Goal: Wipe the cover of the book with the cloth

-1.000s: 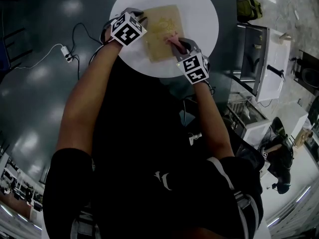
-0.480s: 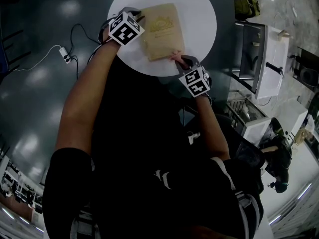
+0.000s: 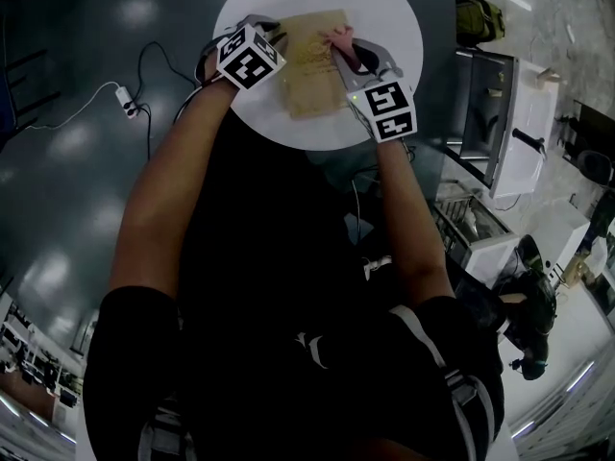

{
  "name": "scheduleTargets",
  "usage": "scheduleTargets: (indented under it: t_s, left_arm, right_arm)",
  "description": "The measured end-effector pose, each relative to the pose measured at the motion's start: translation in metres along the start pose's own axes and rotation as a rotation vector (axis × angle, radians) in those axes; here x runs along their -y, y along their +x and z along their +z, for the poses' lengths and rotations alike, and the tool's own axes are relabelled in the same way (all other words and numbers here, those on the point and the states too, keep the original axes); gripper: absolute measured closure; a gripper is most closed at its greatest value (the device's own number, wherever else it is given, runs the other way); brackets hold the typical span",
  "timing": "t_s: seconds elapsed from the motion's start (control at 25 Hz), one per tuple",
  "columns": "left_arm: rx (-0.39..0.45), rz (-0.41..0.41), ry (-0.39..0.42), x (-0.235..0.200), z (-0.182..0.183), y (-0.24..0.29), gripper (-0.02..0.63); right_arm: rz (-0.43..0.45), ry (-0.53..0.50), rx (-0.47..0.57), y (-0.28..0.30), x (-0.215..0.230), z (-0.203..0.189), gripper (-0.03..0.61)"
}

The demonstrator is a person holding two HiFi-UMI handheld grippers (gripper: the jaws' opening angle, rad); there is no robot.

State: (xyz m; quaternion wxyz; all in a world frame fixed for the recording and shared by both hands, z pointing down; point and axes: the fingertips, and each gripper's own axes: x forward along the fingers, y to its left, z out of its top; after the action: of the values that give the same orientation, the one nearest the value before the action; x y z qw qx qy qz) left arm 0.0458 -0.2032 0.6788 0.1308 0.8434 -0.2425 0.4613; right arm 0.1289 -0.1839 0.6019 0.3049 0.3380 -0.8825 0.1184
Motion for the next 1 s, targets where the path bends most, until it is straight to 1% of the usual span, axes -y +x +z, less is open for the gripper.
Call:
scheduleTargets:
  t_s: [0.08,0.16,0.28,0.4,0.52,0.64,0.72,1.0]
  left_arm:
    - [0.003,0.006,0.0,-0.001,0.0,-0.001,0.543]
    - [0.007,0.011,0.0,-0.001,0.0,-0.001,0.548]
    - [0.011,0.014,0.002,-0.001,0.0,0.0,0.551]
    - [0.012,0.013,0.002,0.001,-0.001,0.0,0.551]
    - [0.018,0.011,0.001,0.001,0.0,0.0,0.552]
    - [0.019,0.009,0.002,-0.001,0.0,0.0,0.552]
    - [0.016,0.008,0.003,-0.002,-0.001,-0.002,0.551]
    - [0.021,0.008,0.001,-0.001,0.0,-0.002,0.551]
  right_arm:
    - [0.007,0.003,-0.011,0.028,0.009,0.013,0.543]
    - [0.02,-0.003,-0.033,0.052,0.013,0.017,0.543]
    - [0.037,-0.003,-0.073,0.08,0.014,0.013,0.543]
    - [0.04,-0.009,-0.117,0.096,0.011,0.001,0.543]
    - [0.035,-0.019,-0.135,0.099,0.009,-0.006,0.543]
    - [0.034,-0.053,-0.15,0.102,0.005,-0.01,0.543]
    - [0.038,-0.052,-0.159,0.101,0.001,-0.011,0.543]
    - [0.037,-0.049,-0.164,0.073,-0.02,-0.029,0.545]
